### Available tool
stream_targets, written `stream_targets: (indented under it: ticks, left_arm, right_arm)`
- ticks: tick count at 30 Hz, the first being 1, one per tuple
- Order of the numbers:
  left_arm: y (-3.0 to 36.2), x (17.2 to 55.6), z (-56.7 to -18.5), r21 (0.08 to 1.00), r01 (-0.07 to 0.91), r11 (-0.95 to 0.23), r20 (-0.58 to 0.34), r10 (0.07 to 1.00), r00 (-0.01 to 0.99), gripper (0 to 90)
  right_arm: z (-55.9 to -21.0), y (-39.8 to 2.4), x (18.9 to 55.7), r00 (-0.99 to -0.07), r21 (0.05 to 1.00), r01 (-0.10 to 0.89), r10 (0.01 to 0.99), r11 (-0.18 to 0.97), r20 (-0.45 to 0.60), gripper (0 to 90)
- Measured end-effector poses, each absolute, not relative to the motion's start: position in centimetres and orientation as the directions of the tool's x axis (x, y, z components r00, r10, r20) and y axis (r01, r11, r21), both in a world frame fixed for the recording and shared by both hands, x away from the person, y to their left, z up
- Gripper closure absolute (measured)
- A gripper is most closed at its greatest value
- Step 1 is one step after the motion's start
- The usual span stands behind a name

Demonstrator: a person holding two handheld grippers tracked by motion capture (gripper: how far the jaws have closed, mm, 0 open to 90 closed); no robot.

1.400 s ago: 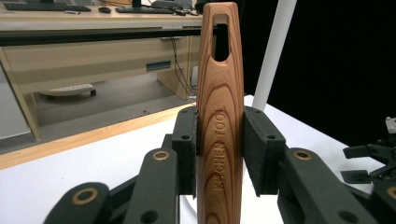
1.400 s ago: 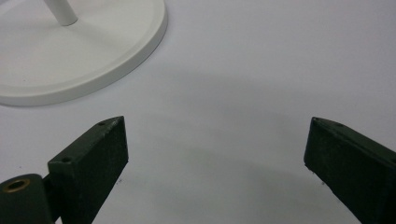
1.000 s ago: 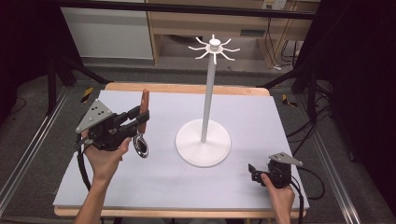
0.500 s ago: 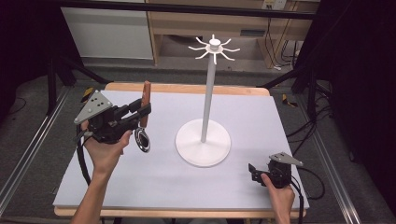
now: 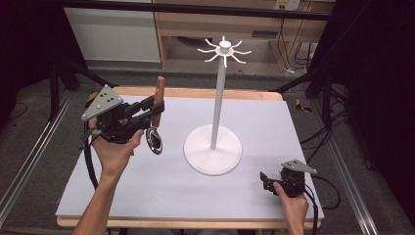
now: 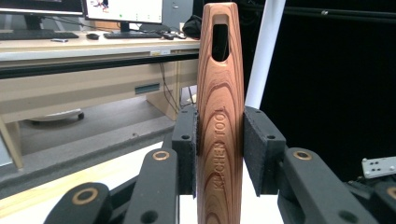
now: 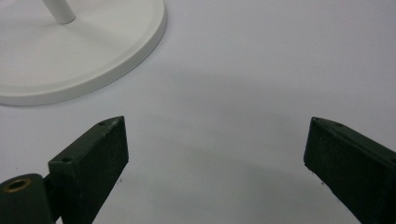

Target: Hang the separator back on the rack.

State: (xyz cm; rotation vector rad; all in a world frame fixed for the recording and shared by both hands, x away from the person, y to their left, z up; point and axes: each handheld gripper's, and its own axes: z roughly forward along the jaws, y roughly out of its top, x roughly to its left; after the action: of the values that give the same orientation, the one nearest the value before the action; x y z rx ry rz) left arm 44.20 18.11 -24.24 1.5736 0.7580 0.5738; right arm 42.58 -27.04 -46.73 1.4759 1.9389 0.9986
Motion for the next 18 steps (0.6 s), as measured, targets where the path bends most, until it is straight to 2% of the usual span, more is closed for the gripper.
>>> stream_targets:
  ticks: [18]
  left_arm:
    - [15.6, 44.0, -21.9, 0.992, 0.109, -0.061, -0.032, 0.721, 0.693, 67.4]
  right_arm:
    - [-46.6, -27.0, 42.6, -0.284, 0.795, 0.589, 0.958, 0.148, 0.032, 7.1]
